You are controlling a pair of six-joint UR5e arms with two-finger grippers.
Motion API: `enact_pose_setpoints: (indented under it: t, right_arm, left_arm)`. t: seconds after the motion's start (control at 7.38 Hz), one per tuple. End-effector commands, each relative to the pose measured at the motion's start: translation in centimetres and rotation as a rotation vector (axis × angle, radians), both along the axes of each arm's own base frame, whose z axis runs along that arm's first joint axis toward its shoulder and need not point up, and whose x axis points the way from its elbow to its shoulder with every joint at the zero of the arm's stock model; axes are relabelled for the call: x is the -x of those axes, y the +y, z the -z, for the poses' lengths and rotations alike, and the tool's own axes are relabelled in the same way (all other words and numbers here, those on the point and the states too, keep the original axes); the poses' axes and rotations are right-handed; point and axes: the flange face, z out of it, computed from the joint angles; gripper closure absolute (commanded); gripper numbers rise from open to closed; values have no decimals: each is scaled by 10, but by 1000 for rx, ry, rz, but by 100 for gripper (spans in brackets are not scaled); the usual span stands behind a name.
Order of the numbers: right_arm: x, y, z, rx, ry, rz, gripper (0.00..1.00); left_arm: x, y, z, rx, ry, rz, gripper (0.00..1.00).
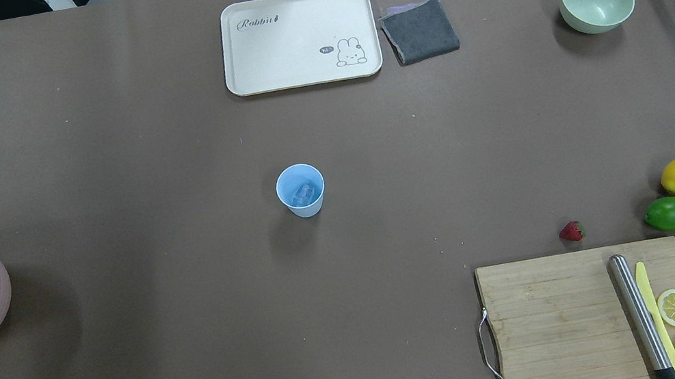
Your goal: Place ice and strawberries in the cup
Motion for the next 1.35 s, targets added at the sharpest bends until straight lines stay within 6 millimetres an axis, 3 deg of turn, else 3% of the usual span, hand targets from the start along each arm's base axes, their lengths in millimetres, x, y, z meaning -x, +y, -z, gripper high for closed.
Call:
enact_pose_setpoints:
  t: [0.0,1.08,1.22]
  right_arm:
    - [0,0,0,1,0,0,0]
    - [1,3,7,-5,-17,-3,0]
    - [1,7,8,-5,-17,-3,0]
  left_arm:
    - [0,0,-9,-2,-2,-3,54]
    - [-1,-3,-12,-6,-1,-4,53]
    - [-2,-3,-11,-8,0,-5,70]
